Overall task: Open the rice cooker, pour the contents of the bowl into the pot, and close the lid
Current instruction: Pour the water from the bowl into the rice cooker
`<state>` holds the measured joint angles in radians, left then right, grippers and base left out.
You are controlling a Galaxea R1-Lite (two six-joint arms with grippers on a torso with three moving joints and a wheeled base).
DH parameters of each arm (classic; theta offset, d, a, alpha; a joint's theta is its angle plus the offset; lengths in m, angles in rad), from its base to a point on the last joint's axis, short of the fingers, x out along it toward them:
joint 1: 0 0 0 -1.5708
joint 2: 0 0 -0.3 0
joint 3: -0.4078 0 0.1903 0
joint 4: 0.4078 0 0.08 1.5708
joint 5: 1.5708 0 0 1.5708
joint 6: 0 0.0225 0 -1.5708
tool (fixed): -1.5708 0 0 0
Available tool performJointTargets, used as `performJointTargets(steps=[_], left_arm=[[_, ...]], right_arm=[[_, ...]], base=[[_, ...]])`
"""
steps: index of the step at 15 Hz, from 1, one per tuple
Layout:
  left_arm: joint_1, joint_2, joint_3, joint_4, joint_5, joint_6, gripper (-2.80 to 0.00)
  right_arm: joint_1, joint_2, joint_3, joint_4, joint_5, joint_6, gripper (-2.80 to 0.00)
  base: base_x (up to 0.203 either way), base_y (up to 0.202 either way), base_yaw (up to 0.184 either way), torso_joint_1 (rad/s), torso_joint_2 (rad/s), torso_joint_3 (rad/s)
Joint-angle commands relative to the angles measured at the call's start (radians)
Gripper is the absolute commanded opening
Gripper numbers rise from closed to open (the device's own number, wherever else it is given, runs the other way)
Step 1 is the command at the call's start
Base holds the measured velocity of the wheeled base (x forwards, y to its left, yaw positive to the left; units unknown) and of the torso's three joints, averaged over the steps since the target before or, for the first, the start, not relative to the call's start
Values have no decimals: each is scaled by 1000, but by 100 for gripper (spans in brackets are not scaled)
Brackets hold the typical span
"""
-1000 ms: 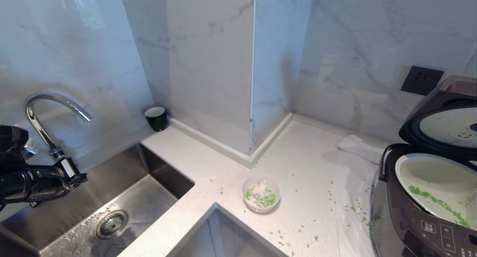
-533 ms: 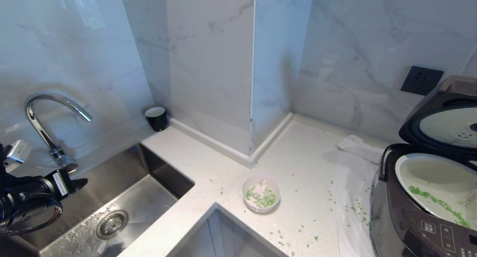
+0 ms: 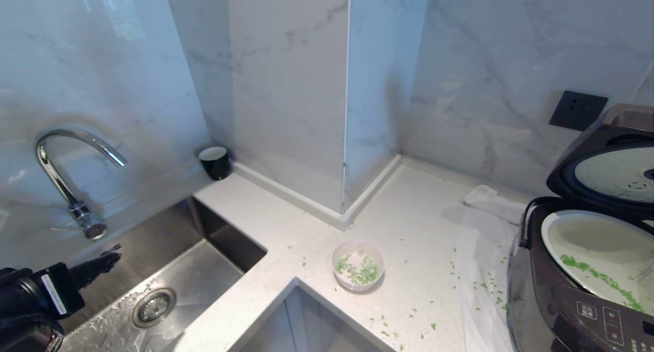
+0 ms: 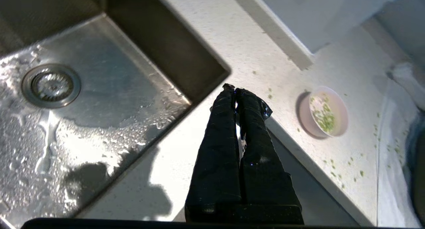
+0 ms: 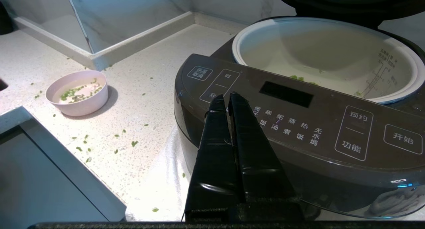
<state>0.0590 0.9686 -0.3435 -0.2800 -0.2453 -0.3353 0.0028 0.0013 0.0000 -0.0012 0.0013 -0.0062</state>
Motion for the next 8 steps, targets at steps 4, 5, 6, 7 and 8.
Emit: performJointTargets(steps=[4,5,6,7,8], left_arm=[[-27,-281,58,7,3,89,-280],[-27,-313,63,8,4,92,-280],[-31,-350,74,11,-1,95,-280],[-47,-386,96,12,-7,109,-280],[-65,-420,114,13,-10,132,-280]], right_arm=[[0,0,0,0,0,-1,-280],[0,0,0,0,0,-1,-280],[0,0,0,0,0,0,-280],[0,0,0,0,0,-1,-280],[0,0,0,0,0,-1,-280]], base=[[0,0,0,0,0,0],[0,0,0,0,0,0],[0,0,0,0,0,0],[0,0,0,0,0,0],[0,0,0,0,0,0]])
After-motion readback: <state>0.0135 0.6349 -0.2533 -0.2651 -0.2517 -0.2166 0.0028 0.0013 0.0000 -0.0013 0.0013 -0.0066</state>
